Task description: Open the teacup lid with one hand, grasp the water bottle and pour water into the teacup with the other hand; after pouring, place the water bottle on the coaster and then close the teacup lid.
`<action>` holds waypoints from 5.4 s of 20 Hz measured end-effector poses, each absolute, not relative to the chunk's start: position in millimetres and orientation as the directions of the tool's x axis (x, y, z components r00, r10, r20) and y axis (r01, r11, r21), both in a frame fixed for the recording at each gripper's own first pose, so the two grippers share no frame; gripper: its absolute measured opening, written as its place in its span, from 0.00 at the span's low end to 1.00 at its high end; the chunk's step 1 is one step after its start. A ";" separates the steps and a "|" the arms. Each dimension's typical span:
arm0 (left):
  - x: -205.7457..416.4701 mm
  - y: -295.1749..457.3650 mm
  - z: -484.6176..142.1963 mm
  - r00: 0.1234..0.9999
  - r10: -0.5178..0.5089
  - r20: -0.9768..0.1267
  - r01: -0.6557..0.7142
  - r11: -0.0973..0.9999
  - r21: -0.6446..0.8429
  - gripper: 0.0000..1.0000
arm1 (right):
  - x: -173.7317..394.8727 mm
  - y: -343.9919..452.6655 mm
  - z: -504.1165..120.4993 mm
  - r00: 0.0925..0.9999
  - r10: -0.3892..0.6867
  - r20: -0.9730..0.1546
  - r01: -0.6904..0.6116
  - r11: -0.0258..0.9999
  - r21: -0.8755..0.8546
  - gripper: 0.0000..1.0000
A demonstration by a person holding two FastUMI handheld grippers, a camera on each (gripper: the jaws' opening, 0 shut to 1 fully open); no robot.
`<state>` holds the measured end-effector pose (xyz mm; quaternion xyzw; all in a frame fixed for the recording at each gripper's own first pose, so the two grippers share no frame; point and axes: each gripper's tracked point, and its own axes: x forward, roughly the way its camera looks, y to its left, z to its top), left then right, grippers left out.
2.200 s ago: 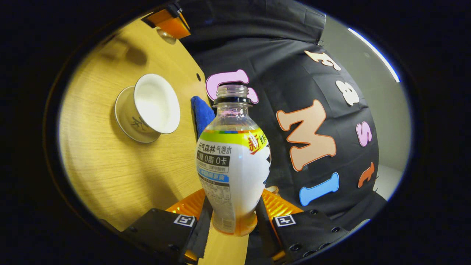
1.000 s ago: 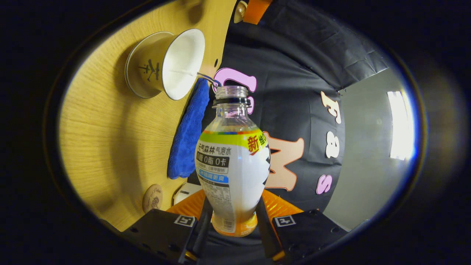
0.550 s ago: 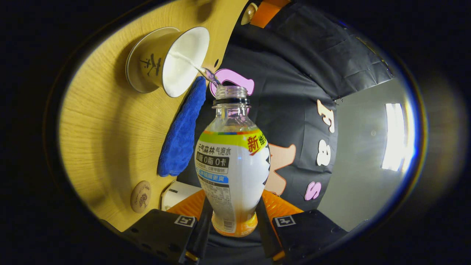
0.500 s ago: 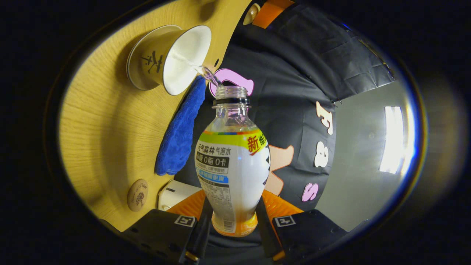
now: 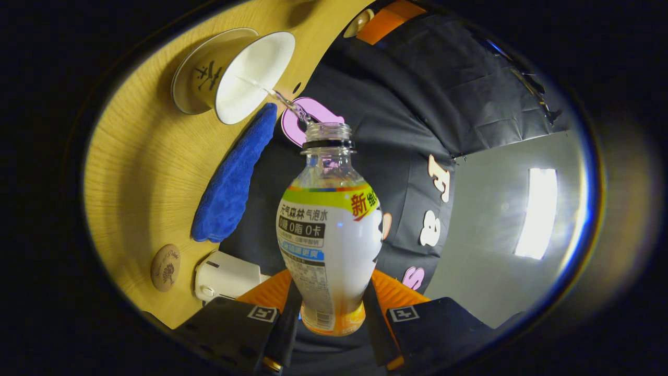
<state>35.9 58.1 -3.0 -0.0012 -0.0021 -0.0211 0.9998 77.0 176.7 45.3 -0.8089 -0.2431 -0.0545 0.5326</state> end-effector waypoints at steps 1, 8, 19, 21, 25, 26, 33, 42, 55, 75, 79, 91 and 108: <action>35.5 57.4 -3.1 0.999 -0.042 0.004 0.042 0.999 -0.002 0.24 | 75.9 177.9 45.2 0.872 0.344 0.349 0.459 -0.322 -0.828 0.63; 36.2 58.1 -2.9 0.999 -0.042 0.004 0.042 0.999 -0.002 0.24 | 71.0 182.4 50.4 0.848 0.380 0.369 0.504 -0.365 -0.783 0.62; 35.7 58.5 -3.6 0.999 -0.041 0.004 0.041 0.999 -0.002 0.24 | 65.0 189.4 51.0 0.823 0.420 0.383 0.541 -0.370 -0.755 0.63; 35.5 57.5 -3.3 0.999 -0.041 0.004 0.041 0.999 -0.002 0.24 | 65.2 187.8 49.9 0.825 0.418 0.381 0.535 -0.359 -0.765 0.64; 35.4 57.9 -3.7 0.999 -0.041 0.004 0.041 0.999 -0.002 0.24 | 73.7 177.2 27.4 0.889 0.350 0.295 0.397 -0.270 -0.877 0.65; 35.5 58.1 -3.1 0.999 -0.041 0.004 0.041 0.999 -0.002 0.24 | 75.4 173.2 17.9 0.914 0.320 0.251 0.331 -0.227 -0.916 0.65; 35.8 58.4 -3.3 0.999 -0.041 0.004 0.041 0.999 -0.002 0.24 | 76.9 142.5 -35.4 0.974 0.216 -0.068 -0.135 0.314 -0.940 0.66; 35.9 58.3 -3.2 0.999 -0.041 0.004 0.041 0.999 -0.002 0.24 | 77.4 105.6 -8.5 0.964 0.238 -0.122 -0.267 0.849 -0.456 0.66; 37.2 57.7 -3.5 0.999 -0.039 0.005 0.039 0.999 -0.002 0.24 | 160.5 30.4 -26.2 0.971 0.185 -0.152 -0.170 0.980 0.103 0.64; 37.4 60.0 -4.3 0.999 -0.036 0.005 0.036 0.999 -0.002 0.24 | 166.9 42.2 -68.5 0.960 0.198 -0.197 -0.197 0.980 0.022 0.68; 36.8 59.5 -4.8 0.999 -0.036 0.006 0.036 0.999 -0.003 0.24 | 164.9 41.8 -73.1 0.957 0.206 -0.203 -0.202 0.979 0.039 0.76; 38.2 58.7 -4.1 0.999 -0.036 0.004 0.036 0.999 -0.002 0.24 | 130.4 34.0 -65.5 0.970 0.190 -0.151 -0.192 0.981 0.003 0.89; 38.0 30.0 -3.3 0.996 -0.094 0.007 0.094 0.996 -0.007 0.24 | 32.2 9.0 -37.8 0.993 0.114 0.017 -0.114 0.993 0.010 0.90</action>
